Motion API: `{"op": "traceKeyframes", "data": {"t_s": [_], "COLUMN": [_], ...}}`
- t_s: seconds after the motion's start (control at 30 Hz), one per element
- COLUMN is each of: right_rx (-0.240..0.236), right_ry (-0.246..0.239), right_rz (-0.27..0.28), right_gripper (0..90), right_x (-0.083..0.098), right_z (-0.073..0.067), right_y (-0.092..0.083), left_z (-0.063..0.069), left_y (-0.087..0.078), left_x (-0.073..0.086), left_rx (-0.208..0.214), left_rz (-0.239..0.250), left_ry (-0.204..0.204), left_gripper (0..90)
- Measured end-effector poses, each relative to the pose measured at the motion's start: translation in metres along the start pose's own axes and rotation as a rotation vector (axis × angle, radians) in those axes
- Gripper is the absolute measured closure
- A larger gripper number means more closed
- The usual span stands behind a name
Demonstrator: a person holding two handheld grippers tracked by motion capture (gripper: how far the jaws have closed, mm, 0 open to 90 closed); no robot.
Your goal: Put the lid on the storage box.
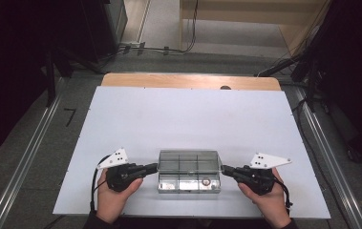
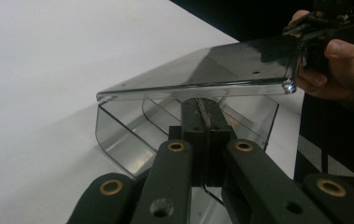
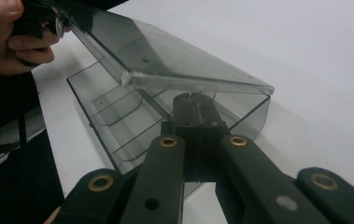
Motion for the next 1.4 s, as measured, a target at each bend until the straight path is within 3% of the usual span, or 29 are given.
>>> {"op": "traceKeyframes", "data": {"t_s": [0.23, 0.77, 1.13, 1.2, 1.4], "right_rx": [0.023, 0.008, 0.029, 0.025, 0.028], "right_ry": [-0.034, -0.035, -0.046, -0.044, -0.039], "right_rz": [-0.031, -0.112, -0.143, -0.151, -0.158], "right_gripper": [87.9, 87.9, 87.9, 87.9, 87.7], "right_x": [0.010, 0.026, 0.032, 0.033, 0.035], "right_z": [0.001, 0.007, 0.012, 0.012, 0.013], "right_y": [0.000, 0.004, 0.008, 0.010, 0.011], "left_z": [0.005, 0.007, 0.006, 0.005, 0.004], "left_y": [-0.001, 0.001, 0.003, 0.003, 0.002], "left_x": [0.010, 0.026, 0.034, 0.036, 0.035], "left_rx": [0.017, 0.058, 0.064, 0.047, 0.044], "left_rz": [-0.027, -0.107, -0.160, -0.173, -0.169], "left_ry": [0.007, 0.001, 0.006, 0.011, 0.024], "left_gripper": [90.0, 90.0, 90.0, 90.0, 90.0]}}
Point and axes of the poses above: each handheld gripper's, and its own axes: y roughly forward along the jaws, x roughly out of its underside, z roughly to its right, the point moved 9 cm from there along y, roughly forward along the jaws, and after that the axes turned 15 degrees about y, right-handed, at the moved point
